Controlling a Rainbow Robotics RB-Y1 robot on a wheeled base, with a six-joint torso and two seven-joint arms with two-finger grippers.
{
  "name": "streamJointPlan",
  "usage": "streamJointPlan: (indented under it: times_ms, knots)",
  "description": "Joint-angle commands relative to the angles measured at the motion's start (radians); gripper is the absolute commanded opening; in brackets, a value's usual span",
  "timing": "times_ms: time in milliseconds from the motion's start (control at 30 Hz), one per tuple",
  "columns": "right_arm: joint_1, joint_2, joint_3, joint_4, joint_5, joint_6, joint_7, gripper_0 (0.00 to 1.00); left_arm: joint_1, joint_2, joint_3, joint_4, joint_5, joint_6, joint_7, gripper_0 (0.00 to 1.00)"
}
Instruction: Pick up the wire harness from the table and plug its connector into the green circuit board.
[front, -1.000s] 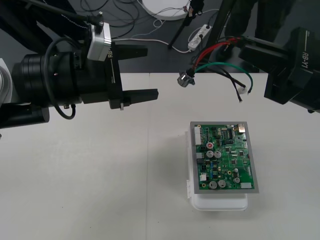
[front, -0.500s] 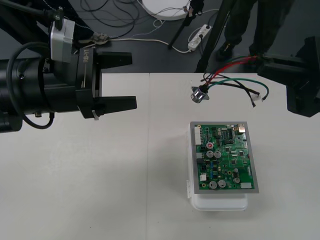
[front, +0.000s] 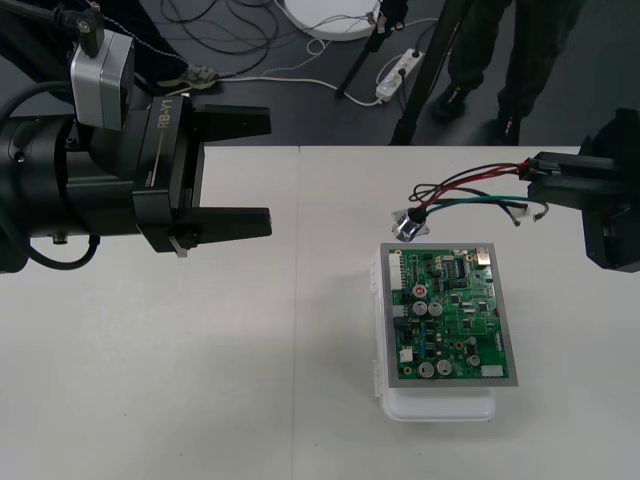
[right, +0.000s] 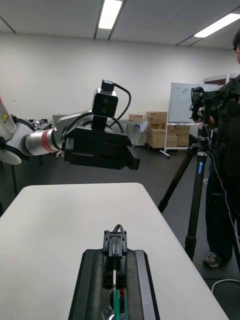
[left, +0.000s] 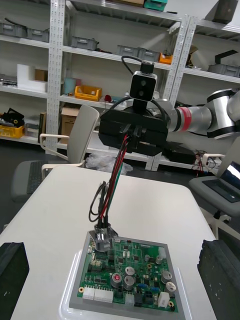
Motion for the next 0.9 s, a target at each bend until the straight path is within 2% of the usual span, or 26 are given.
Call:
streamJointPlan:
  times_ms: [33,467,767,900]
  knots:
    - [0.033,0.026,0.013,-0.011,0.008,-0.012,0.127,0.0,-0.023,0.027,0.005,-0.04,0.017,-0.019,-0.035,1.0]
    - [0.073,0.105,0.032,-0.087,0.025,0.006,0.172,0.0,-0.071,-0.031,-0.022,-0.039,-0.01,-0.019,-0.071,1.0]
    - [0.077,0.118,0.035,-0.171,0.06,0.11,0.149,0.0,-0.078,-0.033,-0.041,-0.039,-0.01,-0.019,-0.084,1.0]
    - [0.077,0.118,0.035,-0.226,0.106,0.169,0.072,0.0,-0.078,-0.034,-0.041,-0.04,-0.011,-0.019,-0.088,1.0]
